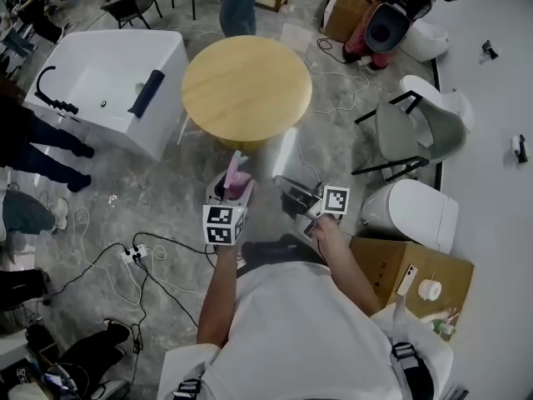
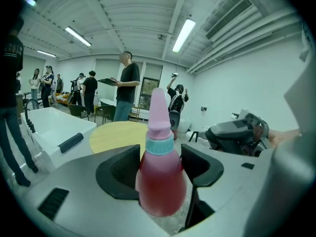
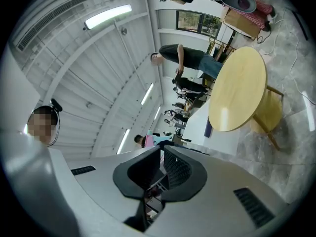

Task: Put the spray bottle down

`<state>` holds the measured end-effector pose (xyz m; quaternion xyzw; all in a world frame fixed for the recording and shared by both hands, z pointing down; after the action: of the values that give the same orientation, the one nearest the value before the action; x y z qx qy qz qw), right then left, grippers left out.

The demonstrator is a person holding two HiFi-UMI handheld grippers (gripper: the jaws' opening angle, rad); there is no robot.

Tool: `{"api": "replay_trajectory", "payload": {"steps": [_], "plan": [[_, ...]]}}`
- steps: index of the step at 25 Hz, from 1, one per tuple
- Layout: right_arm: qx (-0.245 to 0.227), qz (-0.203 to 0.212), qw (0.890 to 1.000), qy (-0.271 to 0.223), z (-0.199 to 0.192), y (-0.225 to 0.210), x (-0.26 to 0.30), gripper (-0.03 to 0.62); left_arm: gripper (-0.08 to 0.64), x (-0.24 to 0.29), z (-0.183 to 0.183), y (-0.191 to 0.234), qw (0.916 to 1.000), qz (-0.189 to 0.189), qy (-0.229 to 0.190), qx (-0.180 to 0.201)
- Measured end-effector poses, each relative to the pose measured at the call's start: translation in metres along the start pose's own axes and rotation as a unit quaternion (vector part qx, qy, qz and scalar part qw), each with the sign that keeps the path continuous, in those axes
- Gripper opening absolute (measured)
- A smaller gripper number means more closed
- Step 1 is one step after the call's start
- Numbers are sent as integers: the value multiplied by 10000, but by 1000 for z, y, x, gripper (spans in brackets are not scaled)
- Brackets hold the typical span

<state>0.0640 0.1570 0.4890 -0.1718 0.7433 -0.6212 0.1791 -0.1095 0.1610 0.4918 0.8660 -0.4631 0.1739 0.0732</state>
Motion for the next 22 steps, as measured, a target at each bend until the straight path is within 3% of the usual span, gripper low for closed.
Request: {"api": "replay_trajectory", "payload": {"steps": [10, 22], "plan": [[-26, -25, 10000, 59, 28, -14, 15, 23, 262, 29, 10, 14, 10000, -2, 38, 62], [108, 149, 9991, 393, 130, -34, 56, 23, 262, 109, 43, 55, 9993, 324, 206, 17]]}}
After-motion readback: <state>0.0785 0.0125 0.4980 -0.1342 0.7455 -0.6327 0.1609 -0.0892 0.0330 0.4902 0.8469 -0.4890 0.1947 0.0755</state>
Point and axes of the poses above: the fingertips, and each gripper's own axes: x forward along the fingers, y to its left, z out of its top, the point moved 6 cm from there along -x, backward along the fingers, and after that the axes turned 15 degrees about x, right-handed, at the moved point
